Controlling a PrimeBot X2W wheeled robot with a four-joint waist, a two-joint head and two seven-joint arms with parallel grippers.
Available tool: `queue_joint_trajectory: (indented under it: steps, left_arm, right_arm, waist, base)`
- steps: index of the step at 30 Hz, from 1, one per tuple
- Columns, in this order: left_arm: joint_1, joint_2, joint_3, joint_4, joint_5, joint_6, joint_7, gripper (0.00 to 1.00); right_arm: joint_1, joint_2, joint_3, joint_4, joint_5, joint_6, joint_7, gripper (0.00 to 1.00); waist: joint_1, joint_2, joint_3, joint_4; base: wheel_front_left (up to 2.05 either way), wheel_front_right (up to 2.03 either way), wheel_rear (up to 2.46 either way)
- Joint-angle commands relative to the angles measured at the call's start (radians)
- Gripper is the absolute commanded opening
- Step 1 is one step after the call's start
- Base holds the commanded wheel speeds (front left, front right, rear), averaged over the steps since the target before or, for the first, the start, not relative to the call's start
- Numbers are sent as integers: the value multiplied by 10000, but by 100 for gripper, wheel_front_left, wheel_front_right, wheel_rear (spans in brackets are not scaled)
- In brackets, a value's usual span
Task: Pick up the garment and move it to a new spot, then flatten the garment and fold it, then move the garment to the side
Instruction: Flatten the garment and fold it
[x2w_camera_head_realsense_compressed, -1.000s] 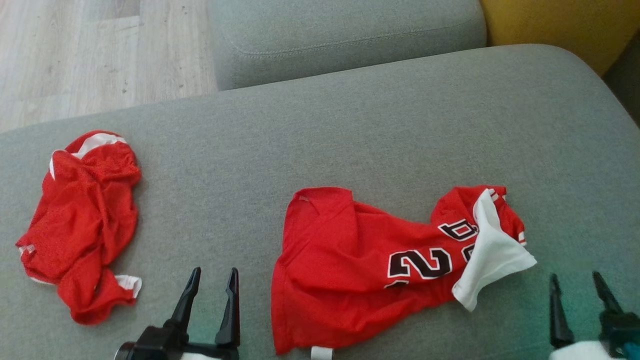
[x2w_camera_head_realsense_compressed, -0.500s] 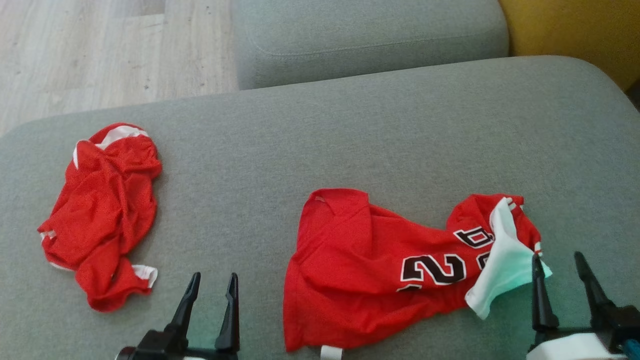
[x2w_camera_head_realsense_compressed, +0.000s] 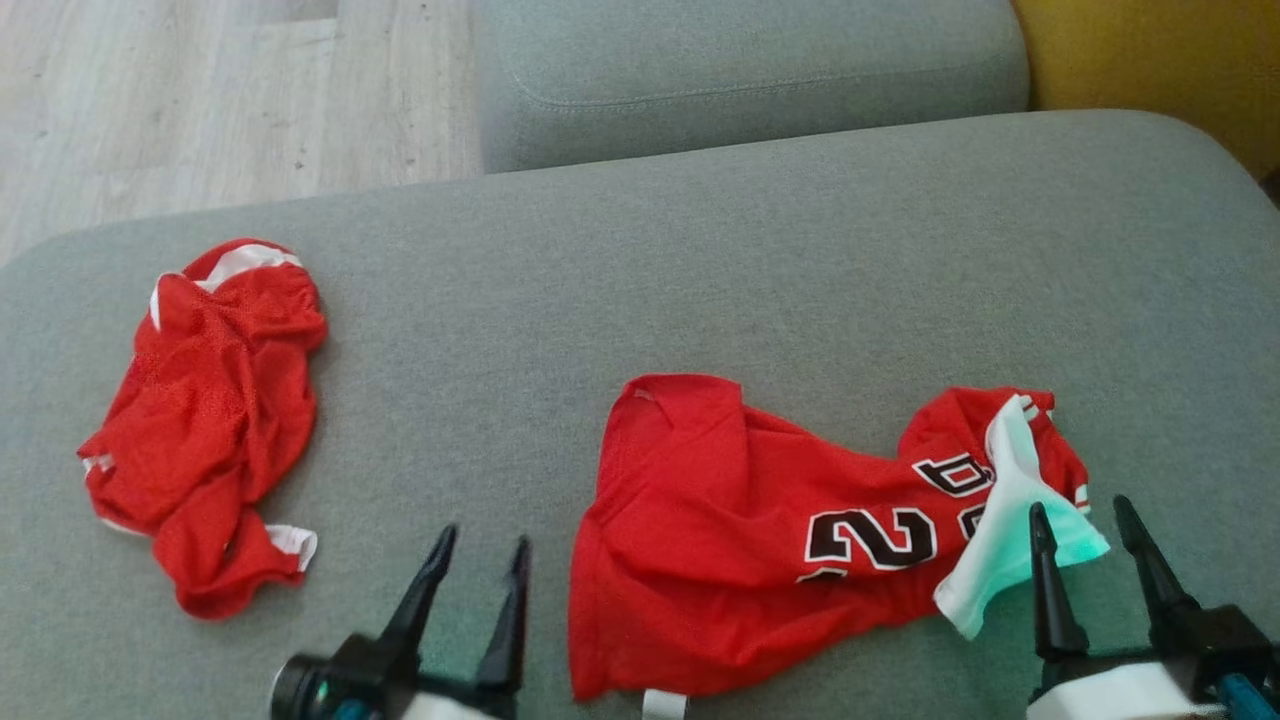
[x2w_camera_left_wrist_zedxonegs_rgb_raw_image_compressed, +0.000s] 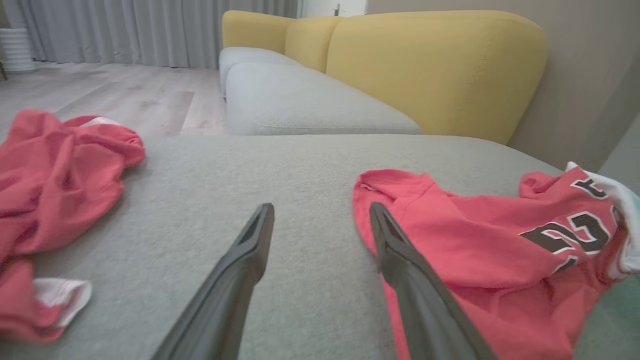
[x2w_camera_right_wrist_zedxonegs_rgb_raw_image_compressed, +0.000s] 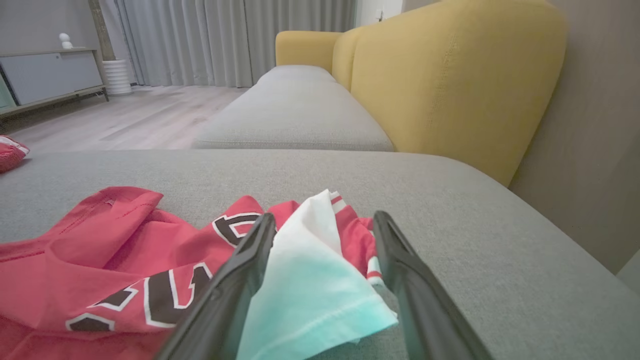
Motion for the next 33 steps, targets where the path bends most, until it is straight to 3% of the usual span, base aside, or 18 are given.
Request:
queue_joint_trajectory:
  steps: [1, 7, 10, 11, 16, 28, 29, 30, 31, 33]
  left_arm:
    - [-817, -26, 21, -167, 127, -87, -95, 100]
    - [-2393, -21, -1995, 951, 69, -233, 130, 100]
    - [-3315, 2, -3627, 1510, -527, -239, 422, 100]
    - [-3315, 2, -3627, 1510, -527, -239, 422, 100]
    - [-4614, 134, -5601, 2525, -1489, -241, 575, 100]
    - [-6410, 70, -8103, 4773, -2808, -242, 770, 100]
    - [-6518, 57, -8257, 4935, -2913, -242, 792, 83]
    - [-6650, 46, -8421, 5087, -2977, -242, 790, 24]
    - [-6759, 36, -8584, 5244, -3056, -243, 817, 0]
    - [-6955, 21, -8752, 5549, -3337, -243, 807, 0]
  right_arm:
    - [-353, -116, 308, -405, -67, -9, -133, 100]
    - [-551, -116, 503, -549, -64, -9, -133, 100]
    - [-658, -116, 756, -531, 33, -9, -133, 100]
    - [-658, -116, 756, -531, 33, -9, -133, 100]
    - [-880, -116, 1196, -452, 65, -9, -133, 100]
    - [-1144, -116, 1618, -428, -1, -9, -133, 100]
    - [-1167, -116, 1653, -426, -11, -9, -133, 100]
    - [-1198, -116, 1694, -425, -16, -9, -133, 100]
    - [-1236, -116, 1735, -422, -21, -9, -133, 100]
    - [-1319, -116, 1827, -401, -29, -9, -133, 100]
  waist:
    - [0, -1, 72, -63]
    - [0, -1, 317, -203]
    - [0, -1, 523, -265]
    - [0, -1, 523, -265]
    - [0, -1, 762, -406]
    - [0, -1, 1108, -639]
    - [0, -1, 1137, -663]
    - [0, -1, 1181, -696]
    - [0, -1, 1219, -727]
    - [0, -1, 1280, -802]
  base:
    - [0, 0, 0]
    - [0, 0, 0]
    - [0, 0, 0]
    - [0, 0, 0]
    - [0, 0, 0]
    - [0, 0, 0]
    - [0, 0, 0]
    - [0, 0, 0]
    - [0, 0, 0]
    - [0, 0, 0]
